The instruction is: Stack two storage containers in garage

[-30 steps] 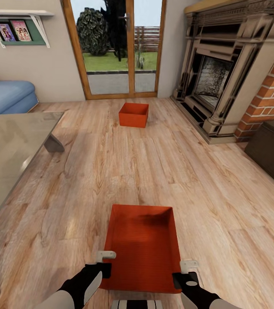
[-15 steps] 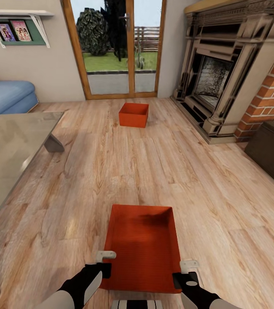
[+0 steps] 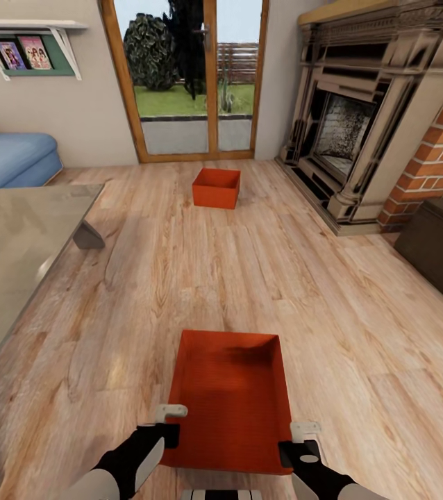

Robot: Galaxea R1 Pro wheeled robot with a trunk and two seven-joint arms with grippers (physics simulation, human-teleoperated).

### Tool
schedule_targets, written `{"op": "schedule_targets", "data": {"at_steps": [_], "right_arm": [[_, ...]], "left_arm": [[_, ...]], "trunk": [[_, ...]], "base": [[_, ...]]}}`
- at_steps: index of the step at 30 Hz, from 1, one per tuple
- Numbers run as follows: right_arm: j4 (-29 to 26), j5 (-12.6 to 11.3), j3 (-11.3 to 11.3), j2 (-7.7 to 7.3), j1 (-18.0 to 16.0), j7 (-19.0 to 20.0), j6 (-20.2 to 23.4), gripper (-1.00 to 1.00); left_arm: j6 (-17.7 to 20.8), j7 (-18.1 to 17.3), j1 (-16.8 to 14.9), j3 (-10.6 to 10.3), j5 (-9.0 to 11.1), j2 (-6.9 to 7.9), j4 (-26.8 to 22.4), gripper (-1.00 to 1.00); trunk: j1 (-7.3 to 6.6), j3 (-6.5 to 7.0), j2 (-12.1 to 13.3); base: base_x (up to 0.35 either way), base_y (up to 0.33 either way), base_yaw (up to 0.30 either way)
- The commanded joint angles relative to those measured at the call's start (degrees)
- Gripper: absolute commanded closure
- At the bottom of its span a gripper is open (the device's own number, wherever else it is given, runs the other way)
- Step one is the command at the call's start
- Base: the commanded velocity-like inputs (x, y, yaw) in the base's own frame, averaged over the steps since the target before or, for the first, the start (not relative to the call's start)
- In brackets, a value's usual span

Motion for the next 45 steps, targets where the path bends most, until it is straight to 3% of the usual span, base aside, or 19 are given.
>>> {"op": "schedule_targets", "data": {"at_steps": [1, 45], "right_arm": [[0.1, -0.7, 0.3, -0.27, 0.0, -0.4, -0.3, 1.0], [0.0, -0.6, 0.7, -0.36, 0.0, -1.0, -0.1, 1.0]], "left_arm": [[0.2, 0.2, 0.0, -1.9, 1.9, 0.11, -0.1, 1.0], [0.3, -0.8, 0.0, -1.9, 1.9, 0.08, 0.0, 1.0]], "trunk": [[-0.23, 0.14, 0.4], [-9.9, 8.04, 18.0]], "base": [[0.0, 0.0, 0.0], [0.0, 0.0, 0.0]]}}
